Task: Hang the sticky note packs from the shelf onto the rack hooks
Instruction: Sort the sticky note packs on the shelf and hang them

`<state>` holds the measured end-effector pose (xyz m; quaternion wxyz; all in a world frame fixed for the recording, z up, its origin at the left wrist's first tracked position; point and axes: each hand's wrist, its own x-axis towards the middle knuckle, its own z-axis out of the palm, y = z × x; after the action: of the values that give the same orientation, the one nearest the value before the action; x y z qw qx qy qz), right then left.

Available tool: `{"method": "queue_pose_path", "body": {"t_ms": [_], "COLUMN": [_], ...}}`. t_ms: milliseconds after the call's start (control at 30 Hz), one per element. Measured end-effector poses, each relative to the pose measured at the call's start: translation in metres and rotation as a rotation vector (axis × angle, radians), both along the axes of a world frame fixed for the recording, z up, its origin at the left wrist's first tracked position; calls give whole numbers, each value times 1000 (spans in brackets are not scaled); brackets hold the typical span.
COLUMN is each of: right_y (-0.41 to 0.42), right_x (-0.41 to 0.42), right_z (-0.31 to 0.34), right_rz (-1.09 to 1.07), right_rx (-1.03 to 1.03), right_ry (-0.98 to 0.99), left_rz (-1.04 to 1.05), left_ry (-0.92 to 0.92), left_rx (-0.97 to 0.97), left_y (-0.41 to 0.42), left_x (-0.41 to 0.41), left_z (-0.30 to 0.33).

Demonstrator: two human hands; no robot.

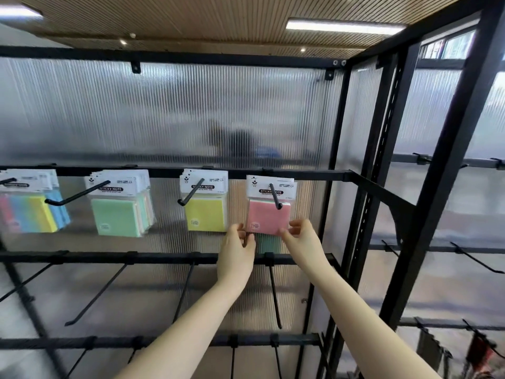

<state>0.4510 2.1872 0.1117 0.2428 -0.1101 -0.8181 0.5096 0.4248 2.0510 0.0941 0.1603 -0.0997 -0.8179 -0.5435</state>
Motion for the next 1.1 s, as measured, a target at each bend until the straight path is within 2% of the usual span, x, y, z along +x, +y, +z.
{"method": "queue_pose_path", "body": {"t_ms": [200,500,700,933,1100], "right_y": [-2,-60,-146,-274,-371], "right_x": [6,-5,-17,-36,-50], "right_z": [-30,-40,-38,-24,-27], "right_rz": [88,358,478,651,748], "right_rx": [158,357,472,516,556], "right_ry": [-228,-135,-61,3,8], "left_rz": [15,70,157,297,388], "left_ry": [-87,-44,-47,-57,-134], "left_rx": [-145,-344,-434,-407,-398], "left_y": [-21,-107,-190,-310,-402], "left_x": [7,18,19,19,17], "left_z": [-15,-18,-18,-16,-22]}}
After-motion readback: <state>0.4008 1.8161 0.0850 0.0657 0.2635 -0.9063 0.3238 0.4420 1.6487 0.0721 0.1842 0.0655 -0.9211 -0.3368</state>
